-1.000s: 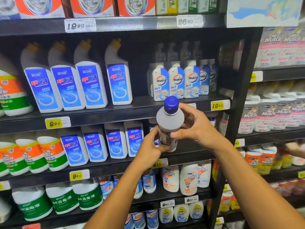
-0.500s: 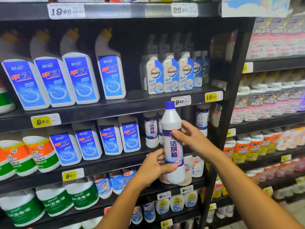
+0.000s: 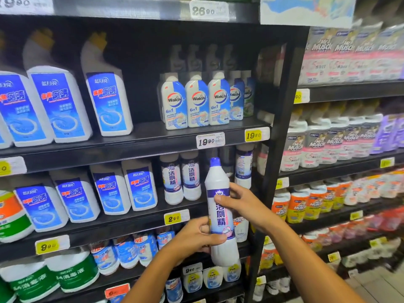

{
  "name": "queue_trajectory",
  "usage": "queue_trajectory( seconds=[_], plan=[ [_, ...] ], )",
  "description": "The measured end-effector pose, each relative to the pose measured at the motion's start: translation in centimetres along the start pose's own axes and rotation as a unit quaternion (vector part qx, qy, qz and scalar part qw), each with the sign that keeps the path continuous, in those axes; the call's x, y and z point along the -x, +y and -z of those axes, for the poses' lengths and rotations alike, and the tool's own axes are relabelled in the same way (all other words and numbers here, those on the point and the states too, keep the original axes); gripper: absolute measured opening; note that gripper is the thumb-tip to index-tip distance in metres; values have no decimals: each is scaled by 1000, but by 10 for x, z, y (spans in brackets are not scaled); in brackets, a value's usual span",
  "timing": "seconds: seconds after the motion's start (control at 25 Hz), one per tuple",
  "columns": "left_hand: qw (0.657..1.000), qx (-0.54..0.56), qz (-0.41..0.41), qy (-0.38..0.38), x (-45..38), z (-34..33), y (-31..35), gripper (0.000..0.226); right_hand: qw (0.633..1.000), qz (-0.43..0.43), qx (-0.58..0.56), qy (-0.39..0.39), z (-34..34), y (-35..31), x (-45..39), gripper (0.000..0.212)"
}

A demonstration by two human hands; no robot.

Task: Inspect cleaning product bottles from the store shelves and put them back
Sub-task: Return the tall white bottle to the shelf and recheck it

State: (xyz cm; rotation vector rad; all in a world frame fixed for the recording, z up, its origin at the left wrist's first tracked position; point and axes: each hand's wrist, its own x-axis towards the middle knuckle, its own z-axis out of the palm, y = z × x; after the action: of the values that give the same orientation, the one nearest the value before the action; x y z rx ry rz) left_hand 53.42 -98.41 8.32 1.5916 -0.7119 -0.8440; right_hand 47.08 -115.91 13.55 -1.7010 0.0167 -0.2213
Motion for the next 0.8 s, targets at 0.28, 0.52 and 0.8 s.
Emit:
queue_trajectory(
  seconds=[0.28,0.52,0.8],
  plan=[
    [1000,-11,25,11,-34,-19,10,41,1000,-6,-18,-6,37,28,-25,21],
    [996,-12,23,85,-51,-11,16,42,998,4,-51,32,55,31,-79,19],
    [937,-30,20,347,-47,26,17,31,992,23,-96,77,61,30,-143,14]
  ],
)
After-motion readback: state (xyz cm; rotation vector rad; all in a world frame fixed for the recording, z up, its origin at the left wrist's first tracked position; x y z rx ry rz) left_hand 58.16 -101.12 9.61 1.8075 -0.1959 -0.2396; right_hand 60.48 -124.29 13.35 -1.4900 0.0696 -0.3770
